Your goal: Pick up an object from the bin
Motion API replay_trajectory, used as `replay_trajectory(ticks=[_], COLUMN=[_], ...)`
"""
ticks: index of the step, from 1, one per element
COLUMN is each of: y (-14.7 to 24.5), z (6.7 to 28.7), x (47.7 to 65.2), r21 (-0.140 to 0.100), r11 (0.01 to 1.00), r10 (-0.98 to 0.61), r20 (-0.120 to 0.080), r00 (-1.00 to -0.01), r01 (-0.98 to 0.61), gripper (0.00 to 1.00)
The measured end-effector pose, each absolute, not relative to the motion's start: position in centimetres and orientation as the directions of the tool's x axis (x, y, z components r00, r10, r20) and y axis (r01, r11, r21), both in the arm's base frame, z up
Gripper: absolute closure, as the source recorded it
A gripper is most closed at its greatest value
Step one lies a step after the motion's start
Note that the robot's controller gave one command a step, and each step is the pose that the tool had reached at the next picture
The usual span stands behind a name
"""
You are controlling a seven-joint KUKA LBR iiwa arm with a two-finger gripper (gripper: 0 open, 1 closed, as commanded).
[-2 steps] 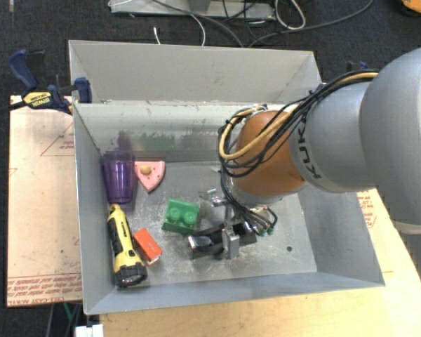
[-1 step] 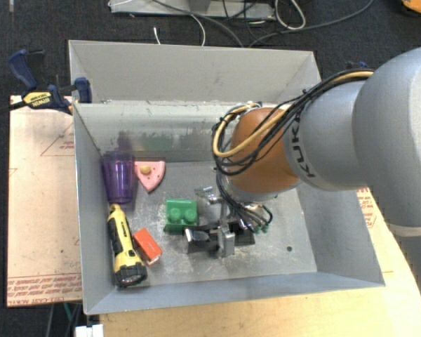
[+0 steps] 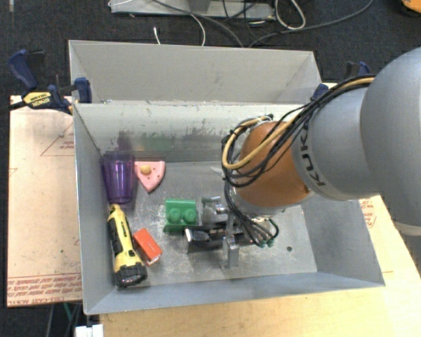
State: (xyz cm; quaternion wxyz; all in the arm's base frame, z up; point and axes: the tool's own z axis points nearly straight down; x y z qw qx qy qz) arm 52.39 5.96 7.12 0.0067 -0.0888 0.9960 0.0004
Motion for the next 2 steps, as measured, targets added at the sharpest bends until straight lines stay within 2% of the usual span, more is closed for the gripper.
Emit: replay_trajectory(ticks=[1,2], y=[6.38,6.39], z=[7.24,7.24], x=[51.32,51.32], r21=[0.0,0.0], r11=[0.995,0.995], r10=[-0.098,-0.099], r20=[-0.027,-0.027], r00=[-0.995,-0.995], r01=[-0.098,-0.099], gripper=[1.0,1.0])
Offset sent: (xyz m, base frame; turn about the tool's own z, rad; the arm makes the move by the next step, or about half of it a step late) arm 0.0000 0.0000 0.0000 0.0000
